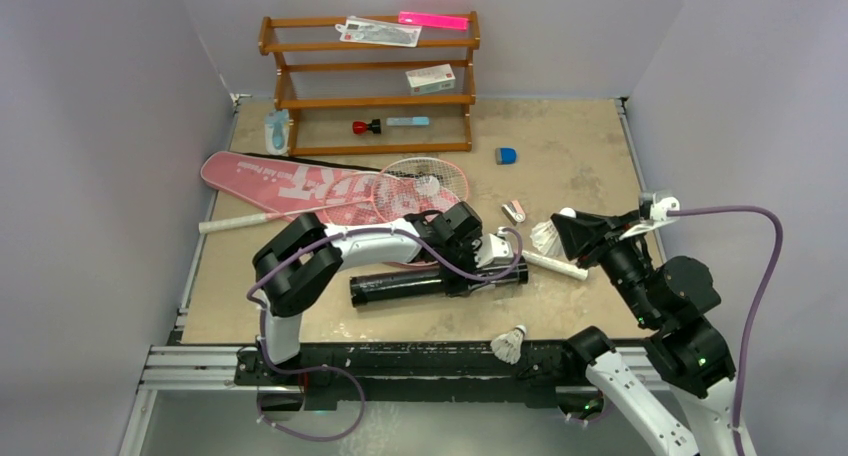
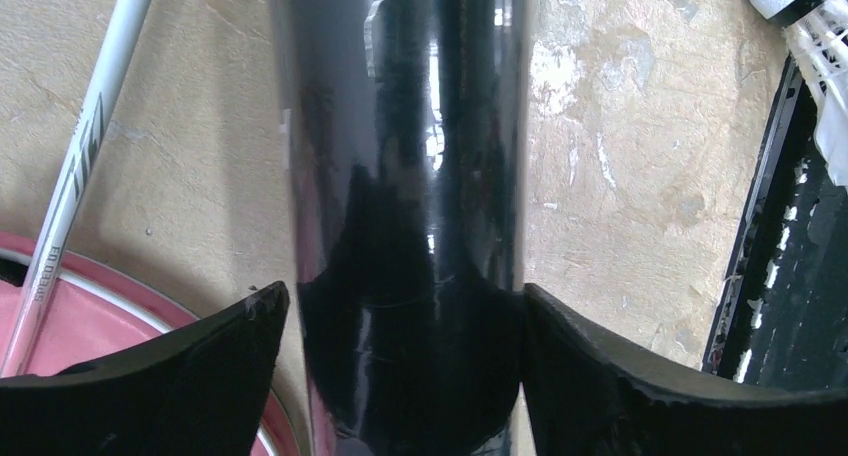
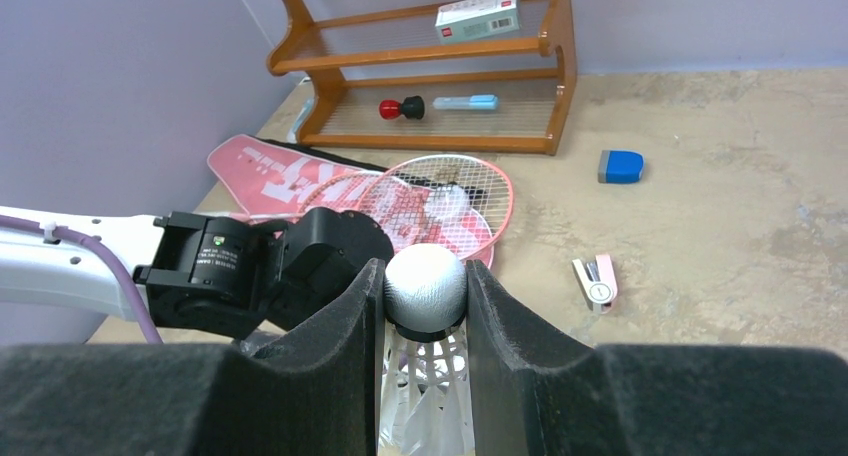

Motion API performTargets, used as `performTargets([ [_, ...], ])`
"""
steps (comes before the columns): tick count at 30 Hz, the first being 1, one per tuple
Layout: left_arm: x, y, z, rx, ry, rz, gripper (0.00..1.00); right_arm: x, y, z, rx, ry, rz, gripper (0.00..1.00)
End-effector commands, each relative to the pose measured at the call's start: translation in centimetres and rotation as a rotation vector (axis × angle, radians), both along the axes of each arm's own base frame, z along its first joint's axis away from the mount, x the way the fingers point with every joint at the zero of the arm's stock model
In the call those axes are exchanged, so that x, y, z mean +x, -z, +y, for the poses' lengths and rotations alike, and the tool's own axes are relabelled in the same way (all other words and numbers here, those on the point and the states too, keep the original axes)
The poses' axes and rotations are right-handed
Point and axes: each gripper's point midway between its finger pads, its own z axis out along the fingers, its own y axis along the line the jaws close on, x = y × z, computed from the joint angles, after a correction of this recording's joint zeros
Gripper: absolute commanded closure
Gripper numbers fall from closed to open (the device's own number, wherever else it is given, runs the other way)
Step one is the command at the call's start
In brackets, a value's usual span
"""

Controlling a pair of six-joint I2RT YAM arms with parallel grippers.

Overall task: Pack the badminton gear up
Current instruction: Pick up the shuttle tube at the center of the board.

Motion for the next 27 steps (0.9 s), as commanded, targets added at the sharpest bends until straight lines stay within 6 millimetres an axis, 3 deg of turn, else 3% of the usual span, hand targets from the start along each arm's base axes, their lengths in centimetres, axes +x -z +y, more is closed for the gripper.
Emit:
performTargets([
  [1, 0.7, -1.1, -1.1, -0.025, -0.007, -0.017, 0.27, 0.1, -0.2, -0.6, -0.003, 0.032, -0.012, 1.00],
  [5, 0.5, -1.9, -1.7, -0.057, -0.002, -0.009, 0.38, 0.2, -0.6, -1.1, 0.001, 0.058, -0.022, 1.00],
  [8, 1.1, -4.2, -1.9, -0.116, -0.006, -0.061, 0.42, 0.2, -1.7, -1.2, 0.005, 0.064, -0.044, 1.00],
  [17, 1.7, -13.3, 0.0, -0.350, 0.000, -0.257, 0.47, -0.6, -6.5, -1.5, 0.026, 0.050, -0.173, 1.00],
  [25, -0.3, -22.3, 2.7, -0.738, 0.116, -0.487, 0.50, -2.7, -12.8, -0.1, 0.106, -0.067, -0.371, 1.00],
  [27, -0.4, -23.5, 3.7, -0.801, 0.099, -0.477, 0.51, -3.6, -14.1, 0.8, 0.130, -0.134, -0.457, 1.00],
])
